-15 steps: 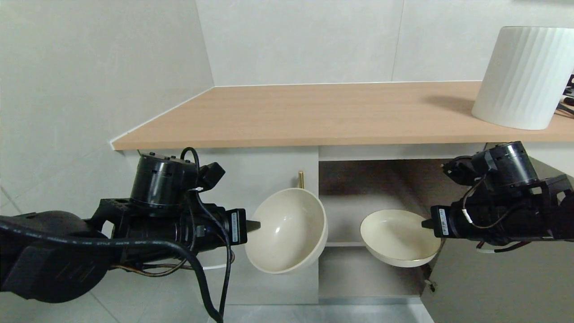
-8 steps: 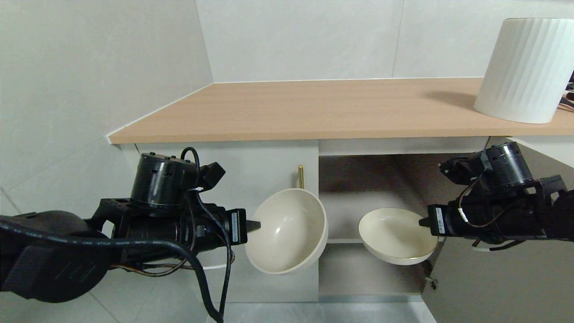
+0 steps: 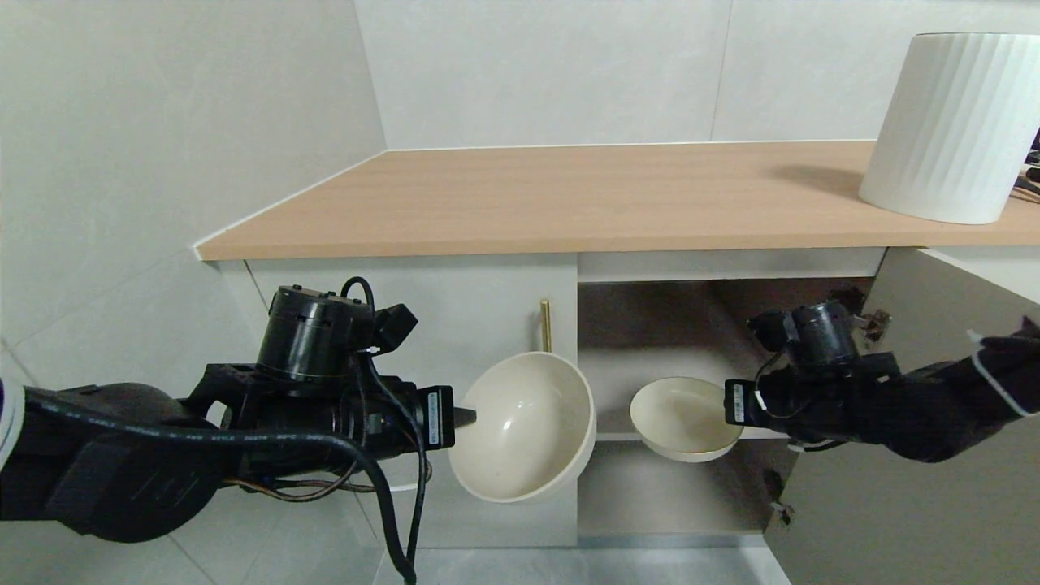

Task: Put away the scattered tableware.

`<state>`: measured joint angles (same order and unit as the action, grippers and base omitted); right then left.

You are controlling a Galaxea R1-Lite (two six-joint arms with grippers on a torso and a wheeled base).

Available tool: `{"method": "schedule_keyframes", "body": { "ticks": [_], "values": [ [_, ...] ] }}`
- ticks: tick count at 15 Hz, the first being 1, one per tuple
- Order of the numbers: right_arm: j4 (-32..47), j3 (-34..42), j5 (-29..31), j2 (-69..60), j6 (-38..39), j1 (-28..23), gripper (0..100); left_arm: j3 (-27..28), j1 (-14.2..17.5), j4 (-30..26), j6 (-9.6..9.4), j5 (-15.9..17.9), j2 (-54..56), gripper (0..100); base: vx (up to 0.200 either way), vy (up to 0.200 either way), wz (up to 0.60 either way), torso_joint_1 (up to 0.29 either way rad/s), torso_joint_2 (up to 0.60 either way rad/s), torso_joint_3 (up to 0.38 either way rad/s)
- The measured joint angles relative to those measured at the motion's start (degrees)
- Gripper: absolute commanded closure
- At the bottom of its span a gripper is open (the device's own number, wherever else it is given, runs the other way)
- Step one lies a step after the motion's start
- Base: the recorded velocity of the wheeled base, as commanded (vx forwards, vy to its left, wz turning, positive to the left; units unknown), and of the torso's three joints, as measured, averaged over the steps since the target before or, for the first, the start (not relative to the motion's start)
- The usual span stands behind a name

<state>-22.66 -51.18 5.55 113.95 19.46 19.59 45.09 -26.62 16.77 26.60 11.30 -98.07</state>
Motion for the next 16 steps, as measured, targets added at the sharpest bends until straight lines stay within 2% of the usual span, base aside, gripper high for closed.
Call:
{"method": "schedule_keyframes", "body": {
  "ticks": [4,9,16],
  "values": [
    [-11.91,-1.24,5.05,12.61,1.50,-0.96,100,0.16,0.00,0.00,0.02,-0.15,-0.77,100,0.000,0.000,0.00,0.000,0.00,0.000],
    [-13.57,-8.85,10.41,23.06,2.19,-2.07,100,0.16,-0.27,0.00,0.02,-0.22,-0.94,100,0.000,0.000,0.00,0.000,0.00,0.000],
    [-14.51,-16.87,13.96,29.60,3.63,-3.69,100,0.02,-1.54,0.00,0.02,-0.90,-1.60,100,0.000,0.000,0.00,0.000,0.00,0.000]
  ]
}}
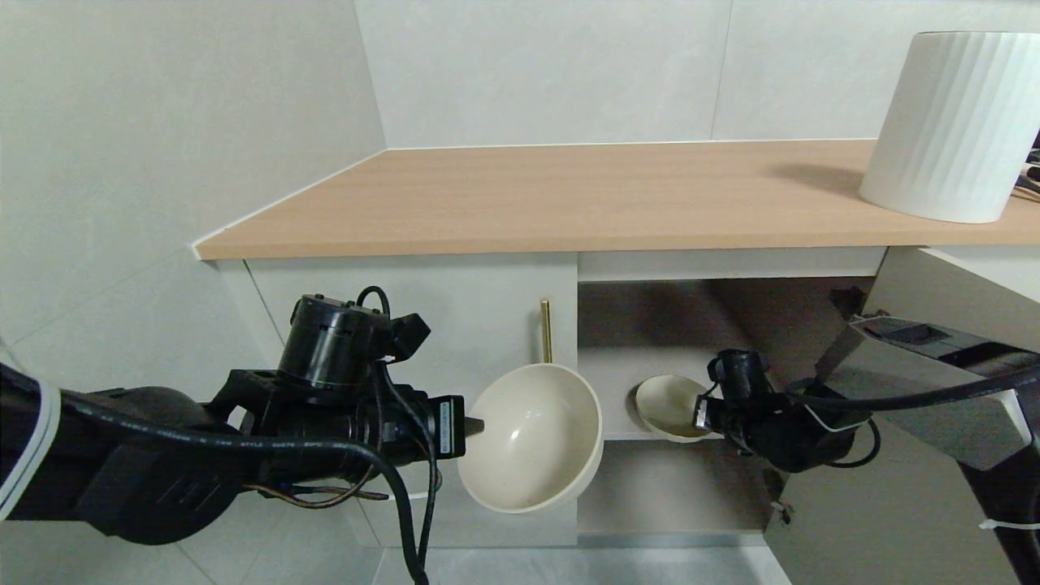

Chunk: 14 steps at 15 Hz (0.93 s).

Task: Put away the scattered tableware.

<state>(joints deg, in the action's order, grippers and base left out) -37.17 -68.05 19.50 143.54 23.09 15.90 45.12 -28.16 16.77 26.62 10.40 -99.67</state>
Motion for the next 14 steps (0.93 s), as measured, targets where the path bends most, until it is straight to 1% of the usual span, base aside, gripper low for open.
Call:
{"method": "schedule_keyframes", "body": {
  "ticks": [6,14],
  "values": [
    [0.24,-4.58,2.50,2.24,1.32,-0.22,100,-0.02,-0.39,-0.02,0.00,-0.11,-0.68,100,0.000,0.000,0.00,0.000,0.00,0.000],
    [0.30,-7.58,3.93,3.34,2.23,-0.60,100,-0.05,-0.55,-0.05,-0.02,-0.11,-0.79,100,0.000,0.000,0.00,0.000,0.00,0.000]
  ]
}}
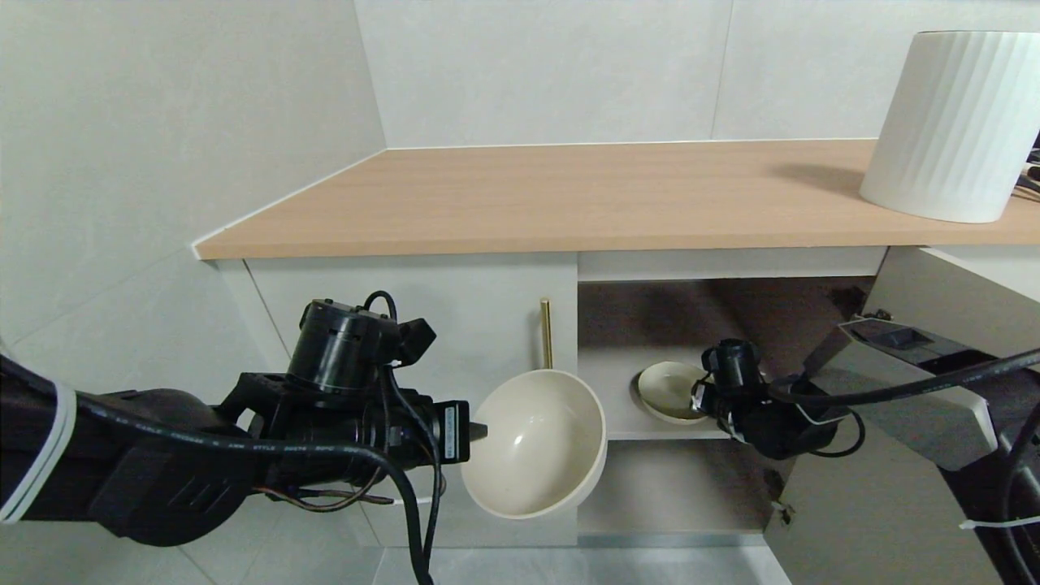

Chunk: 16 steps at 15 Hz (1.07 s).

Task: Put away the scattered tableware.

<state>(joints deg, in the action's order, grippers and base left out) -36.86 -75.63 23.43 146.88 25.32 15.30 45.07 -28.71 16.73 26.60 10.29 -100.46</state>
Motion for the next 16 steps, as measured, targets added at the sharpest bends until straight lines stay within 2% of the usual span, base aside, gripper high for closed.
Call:
{"method": "schedule_keyframes", "body": {
  "ticks": [2,3,10,13,14,16],
  "values": [
    [0.02,-0.41,0.38,0.17,0.05,-0.04,100,0.00,-0.15,0.00,0.00,0.00,0.00,100,0.000,0.000,0.00,0.000,0.00,0.000],
    [0.00,-0.50,0.49,0.22,0.00,-0.04,0,0.00,-0.20,0.02,0.00,-0.02,0.00,100,0.000,0.000,0.00,0.000,0.00,0.000],
    [-0.02,0.00,0.77,-0.11,0.05,0.00,0,0.00,-0.23,0.02,0.00,-0.02,-0.11,100,0.000,0.000,0.00,0.000,0.00,0.000],
    [0.13,2.80,0.90,-2.80,0.00,0.57,0,0.02,-1.28,0.02,-0.20,-0.11,-0.48,100,0.000,0.000,0.00,0.000,0.00,0.000],
    [0.35,4.27,0.66,-4.41,-0.04,0.90,0,-0.11,-1.77,0.02,-0.99,-0.68,-0.52,100,0.000,0.000,0.00,0.000,0.00,0.000],
    [1.45,8.37,-0.23,-9.95,-0.17,2.39,0,-0.76,-2.43,-0.06,-3.97,-1.97,-0.72,100,0.000,0.000,0.00,0.000,0.00,0.000]
  ]
}}
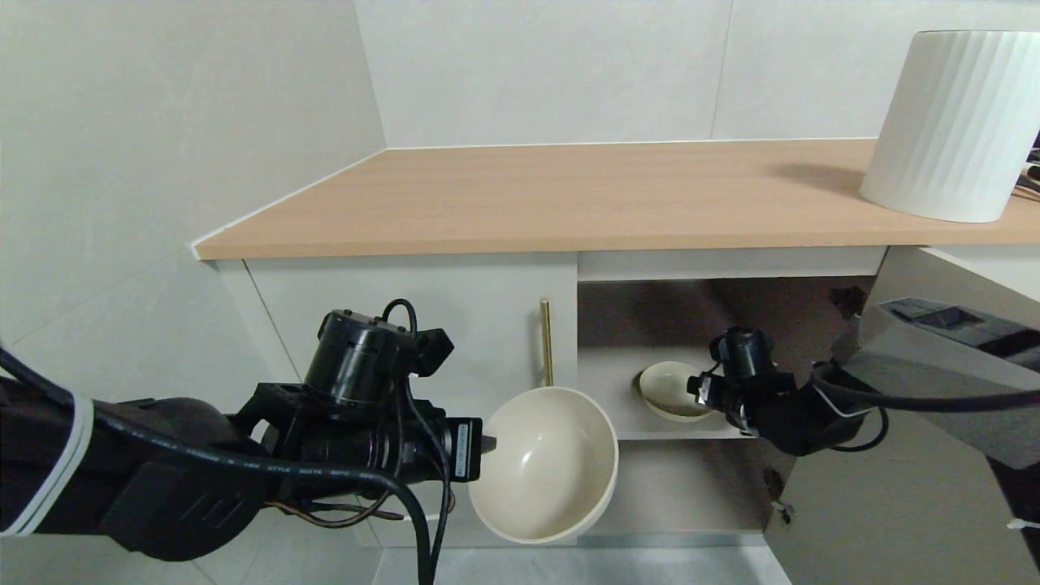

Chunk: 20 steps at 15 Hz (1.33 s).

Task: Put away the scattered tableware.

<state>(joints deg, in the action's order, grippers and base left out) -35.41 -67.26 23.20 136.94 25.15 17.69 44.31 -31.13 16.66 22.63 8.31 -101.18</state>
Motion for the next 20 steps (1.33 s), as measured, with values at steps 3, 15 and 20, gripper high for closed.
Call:
{"method": "schedule_keyframes", "body": {
  "ticks": [3,15,20],
  "values": [
    [6.57,5.71,-3.58,-11.06,-0.06,3.64,0,-1.12,-1.41,-0.09,-2.62,-2.55,-1.35,100,0.000,0.000,0.00,0.000,0.00,0.000],
    [33.37,14.12,-20.09,-39.14,-0.02,25.25,0,-1.87,-4.64,0.09,-4.02,-6.77,-4.22,100,0.000,0.000,0.00,0.000,0.00,0.000],
    [32.85,13.92,-19.48,-34.05,0.71,28.04,0,-1.93,-5.61,0.09,-3.89,-6.77,-4.72,100,0.000,0.000,0.00,0.000,0.00,0.000]
  ]
}}
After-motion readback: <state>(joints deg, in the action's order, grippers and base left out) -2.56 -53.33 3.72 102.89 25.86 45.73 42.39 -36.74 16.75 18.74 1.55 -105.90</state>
